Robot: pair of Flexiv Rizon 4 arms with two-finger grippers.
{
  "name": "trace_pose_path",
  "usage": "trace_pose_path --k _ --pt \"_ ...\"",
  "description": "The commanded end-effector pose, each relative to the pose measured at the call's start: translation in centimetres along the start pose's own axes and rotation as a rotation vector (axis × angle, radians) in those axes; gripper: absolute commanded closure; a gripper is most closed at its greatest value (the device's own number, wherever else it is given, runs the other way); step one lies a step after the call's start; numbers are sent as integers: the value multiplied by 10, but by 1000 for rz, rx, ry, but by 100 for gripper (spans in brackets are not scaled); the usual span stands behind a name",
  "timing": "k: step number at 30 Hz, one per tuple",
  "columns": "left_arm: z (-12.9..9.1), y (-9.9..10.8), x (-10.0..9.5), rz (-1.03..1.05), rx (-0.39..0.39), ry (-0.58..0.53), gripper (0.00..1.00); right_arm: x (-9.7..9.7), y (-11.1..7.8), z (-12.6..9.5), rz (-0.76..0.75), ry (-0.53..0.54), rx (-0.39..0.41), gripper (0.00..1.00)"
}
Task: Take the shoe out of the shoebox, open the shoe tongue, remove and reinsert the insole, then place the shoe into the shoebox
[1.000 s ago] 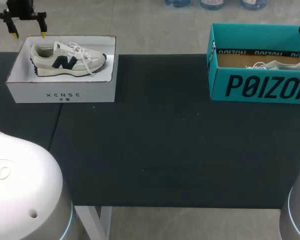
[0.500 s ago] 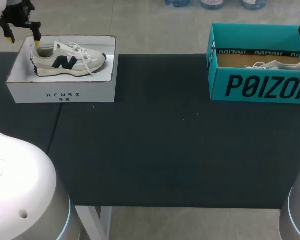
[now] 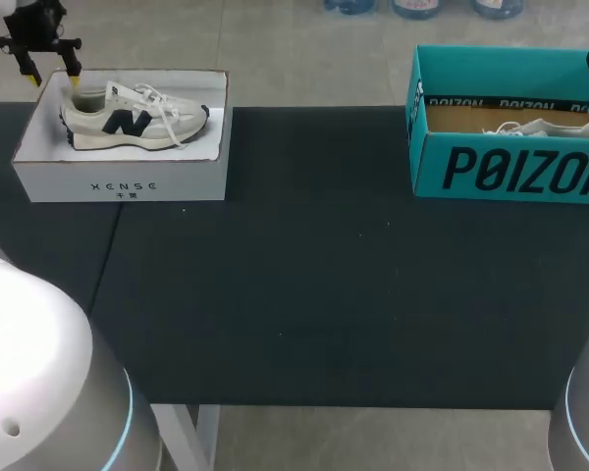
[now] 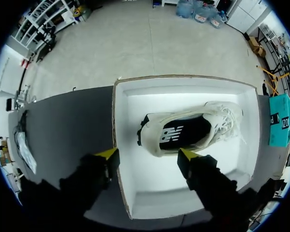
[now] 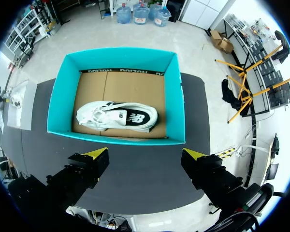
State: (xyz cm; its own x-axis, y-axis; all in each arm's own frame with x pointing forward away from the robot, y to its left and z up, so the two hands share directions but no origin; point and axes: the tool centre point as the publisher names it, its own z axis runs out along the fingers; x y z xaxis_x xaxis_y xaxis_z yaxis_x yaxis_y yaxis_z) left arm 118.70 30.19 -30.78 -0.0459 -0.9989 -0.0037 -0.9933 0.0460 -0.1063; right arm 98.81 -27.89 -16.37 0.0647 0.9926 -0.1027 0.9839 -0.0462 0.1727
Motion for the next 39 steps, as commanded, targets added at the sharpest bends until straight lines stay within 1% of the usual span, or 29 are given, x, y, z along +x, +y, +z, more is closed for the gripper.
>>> trace_pose_path --k 1,2,4,6,7,9,11,16,21,33,39 --pt "10 -16 -3 8 -72 -6 35 0 0 0 1 1 0 0" --pt "10 -16 -3 10 -72 -8 42 0 0 0 1 1 0 0" --pt "11 -17 -4 13 -72 -10 39 0 0 0 1 1 0 0" --pt "12 -18 -4 14 -73 -11 44 0 0 0 1 1 0 0" --pt "13 -18 -4 14 -76 -14 50 0 0 0 1 1 0 0" --pt "15 -18 -4 17 -81 -11 51 0 0 0 1 1 0 0" --pt "17 -17 -3 19 -80 -5 54 0 0 0 1 1 0 0" --pt "27 -13 -3 34 -83 7 51 0 0 0 1 1 0 0" --pt "34 -11 -5 44 -84 13 51 0 0 0 1 1 0 0" --pt "58 -12 -5 54 -96 26 54 0 0 0 1 1 0 0" --pt "70 -8 -9 43 -124 29 54 0 0 0 1 1 0 0"
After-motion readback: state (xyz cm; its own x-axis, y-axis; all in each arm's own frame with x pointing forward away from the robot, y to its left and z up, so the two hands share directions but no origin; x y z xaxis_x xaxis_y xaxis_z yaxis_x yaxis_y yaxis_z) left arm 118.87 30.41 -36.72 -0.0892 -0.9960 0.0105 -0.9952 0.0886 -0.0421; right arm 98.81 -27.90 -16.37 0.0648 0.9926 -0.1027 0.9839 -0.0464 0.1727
